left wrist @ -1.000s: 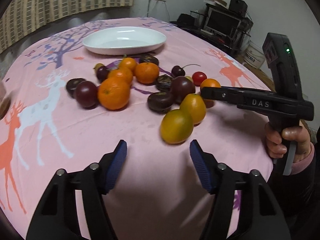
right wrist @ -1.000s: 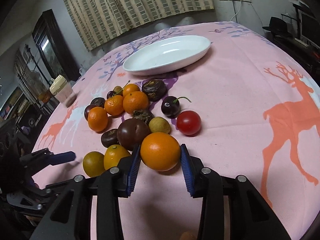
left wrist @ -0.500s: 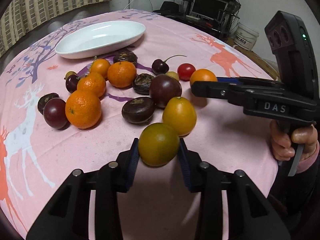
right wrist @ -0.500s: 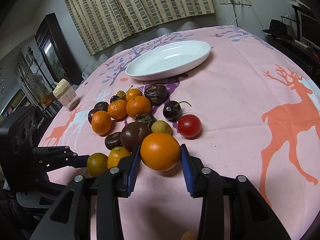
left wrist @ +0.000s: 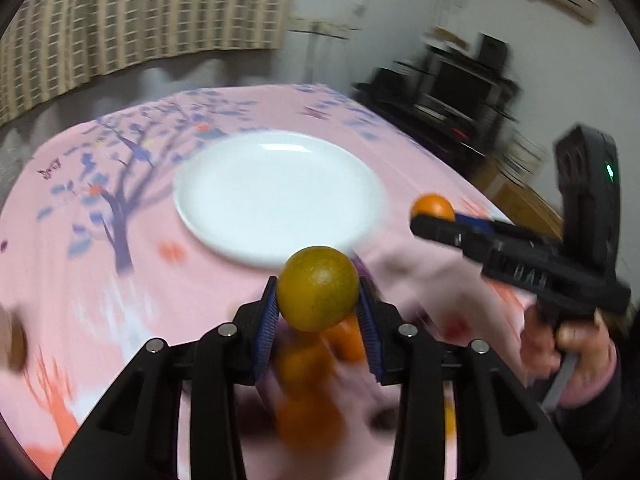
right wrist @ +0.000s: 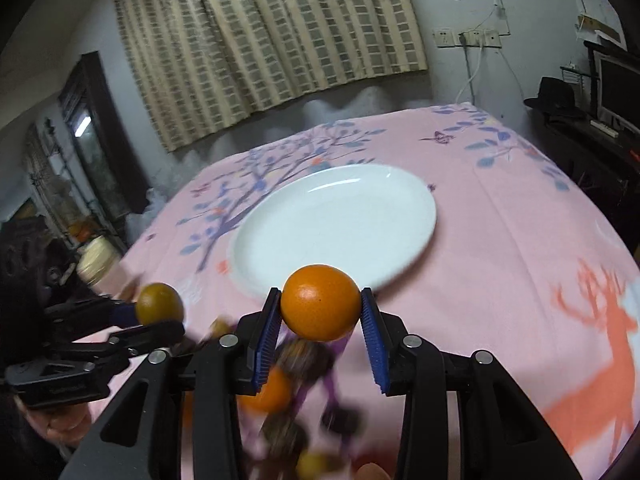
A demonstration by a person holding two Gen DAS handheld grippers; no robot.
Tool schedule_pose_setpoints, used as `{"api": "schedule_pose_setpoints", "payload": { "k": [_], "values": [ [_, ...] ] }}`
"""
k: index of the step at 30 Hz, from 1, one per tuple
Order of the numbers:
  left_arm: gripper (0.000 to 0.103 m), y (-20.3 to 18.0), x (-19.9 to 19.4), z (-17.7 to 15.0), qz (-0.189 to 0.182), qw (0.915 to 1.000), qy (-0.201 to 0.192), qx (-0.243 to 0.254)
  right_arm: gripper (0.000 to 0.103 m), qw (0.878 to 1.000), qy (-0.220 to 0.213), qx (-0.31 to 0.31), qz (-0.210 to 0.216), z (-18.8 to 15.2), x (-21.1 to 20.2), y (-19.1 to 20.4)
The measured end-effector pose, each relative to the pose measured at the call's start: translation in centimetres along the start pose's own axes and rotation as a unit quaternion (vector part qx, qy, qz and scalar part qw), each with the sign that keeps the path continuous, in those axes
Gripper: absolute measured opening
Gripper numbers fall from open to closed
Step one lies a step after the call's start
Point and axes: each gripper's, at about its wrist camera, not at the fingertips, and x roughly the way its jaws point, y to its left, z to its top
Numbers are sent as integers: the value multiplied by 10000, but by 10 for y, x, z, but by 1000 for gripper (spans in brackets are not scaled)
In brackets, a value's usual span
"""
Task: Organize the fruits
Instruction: 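Carry both fruits onto the white plate and open both tools, then grasp a large tangerine with the left tool while the right tool grasps a yellow tomato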
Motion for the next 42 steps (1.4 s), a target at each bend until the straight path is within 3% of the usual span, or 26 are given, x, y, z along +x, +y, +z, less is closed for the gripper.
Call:
{"api": "schedule_pose_setpoints", "payload": {
  "k": [4, 8, 9, 12, 15, 18, 21, 24, 30, 34, 36, 38, 39, 40, 42],
  "values": [
    [37, 26, 52, 44, 317, 9985, 344, -267, 40, 9983, 506, 186, -212, 31, 74, -9],
    [38, 35, 87, 58, 528, 9955, 719, -326, 41, 9960, 751, -80, -469, 35, 104, -4],
    [49, 37, 91, 59, 567, 9950, 740, -358, 41, 9957, 812, -94, -447, 32, 105, -3],
    [78, 36, 76, 54, 586, 9966, 462, -362, 58, 9953, 861, -178, -406, 29, 92, 0],
    [86, 33, 43, 43, 422, 9984, 280, -251, 65, 9968, 697, -223, -319, 27, 58, 1],
    [96, 29, 4, 19, 398, 9992, 68, -66, 74, 9990, 406, -140, 79, 3, 2, 8],
    [96, 28, -23, -12, 364, 9993, -75, 99, 74, 9992, 180, -153, 332, -38, -44, 19],
    [96, 32, -43, -45, 292, 9993, -200, 111, 74, 9994, 101, -205, 250, -85, -74, 35],
    [96, 40, -56, -80, 228, 9992, -282, 144, 72, 9980, 590, -218, 86, -141, -71, 58],
    [96, 43, -66, -92, 271, 9987, -364, 219, 59, 9966, 693, -412, -169, -146, -63, 69],
    [96, 41, -69, -95, 141, 9987, -389, 298, 42, 9957, 818, -372, -210, -146, -58, 68],
    [96, 34, -71, -100, 39, 9979, -413, 506, 36, 9954, 904, -221, -206, -149, -56, 64],
    [94, 29, -71, -101, 13, 9972, -416, 620, 36, 9958, 905, -125, -79, -149, -57, 60],
    [81, 22, -69, -104, -17, 9961, -402, 790, 36, 9960, 891, 4, 73, -149, -57, 55],
    [66, 10, -61, -107, -111, 9937, -242, 1086, 36, 9964, 815, 160, 170, -149, -59, 50]
  ]
}}
